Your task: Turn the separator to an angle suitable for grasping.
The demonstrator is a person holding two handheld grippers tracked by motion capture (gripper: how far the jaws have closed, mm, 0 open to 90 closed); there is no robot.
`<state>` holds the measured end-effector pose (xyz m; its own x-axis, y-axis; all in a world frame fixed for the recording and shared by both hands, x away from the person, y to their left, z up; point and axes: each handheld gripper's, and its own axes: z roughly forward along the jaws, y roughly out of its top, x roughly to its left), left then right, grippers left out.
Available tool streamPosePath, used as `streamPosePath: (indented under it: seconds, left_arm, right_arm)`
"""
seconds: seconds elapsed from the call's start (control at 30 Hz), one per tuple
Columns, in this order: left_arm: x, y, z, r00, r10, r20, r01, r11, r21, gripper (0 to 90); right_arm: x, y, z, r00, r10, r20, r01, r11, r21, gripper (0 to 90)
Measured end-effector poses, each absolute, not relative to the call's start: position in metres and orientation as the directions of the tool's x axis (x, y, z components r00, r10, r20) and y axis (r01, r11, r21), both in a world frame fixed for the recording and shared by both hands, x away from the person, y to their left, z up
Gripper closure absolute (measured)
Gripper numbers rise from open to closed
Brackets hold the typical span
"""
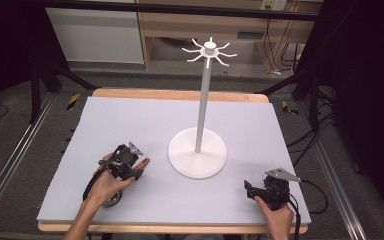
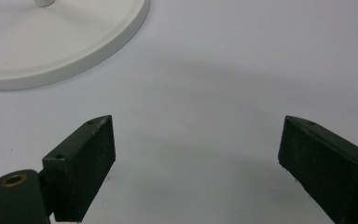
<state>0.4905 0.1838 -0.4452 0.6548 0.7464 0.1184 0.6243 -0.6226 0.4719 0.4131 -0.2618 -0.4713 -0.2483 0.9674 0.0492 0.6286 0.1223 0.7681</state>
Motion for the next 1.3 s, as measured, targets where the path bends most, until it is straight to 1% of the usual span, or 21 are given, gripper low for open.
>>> streamPosePath:
  seconds: [0.2,0.3,0.47,0.6,0.73,0.87,1.3]
  left_arm:
    - [0.493,0.186,-0.452,0.648,0.753,0.116,0.639,-0.620,0.455,58.9]
    - [0.494,0.186,-0.453,0.650,0.753,0.104,0.642,-0.618,0.454,59.9]
    - [0.496,0.184,-0.452,0.658,0.748,0.089,0.650,-0.623,0.435,64.5]
    - [0.497,0.183,-0.452,0.662,0.744,0.093,0.652,-0.632,0.419,64.6]
    - [0.500,0.183,-0.452,0.646,0.761,0.062,0.680,-0.611,0.406,65.0]
    - [0.502,0.182,-0.451,0.644,0.763,0.053,0.689,-0.610,0.391,64.9]
    - [0.504,0.185,-0.451,0.629,0.777,0.024,0.711,-0.587,0.387,66.4]
  right_arm:
    - [0.414,-0.262,-0.472,-0.248,0.967,0.048,0.631,0.124,0.766,11.4]
    - [0.414,-0.263,-0.472,-0.248,0.968,0.049,0.632,0.123,0.765,11.4]
    - [0.414,-0.263,-0.472,-0.245,0.968,0.052,0.635,0.120,0.763,11.4]
    - [0.414,-0.263,-0.472,-0.248,0.967,0.054,0.637,0.120,0.762,11.4]
    - [0.415,-0.263,-0.472,-0.250,0.966,0.062,0.639,0.117,0.761,11.4]
    - [0.415,-0.263,-0.472,-0.246,0.968,0.059,0.638,0.116,0.761,11.4]
    - [0.416,-0.263,-0.473,-0.246,0.967,0.065,0.646,0.114,0.754,11.4]
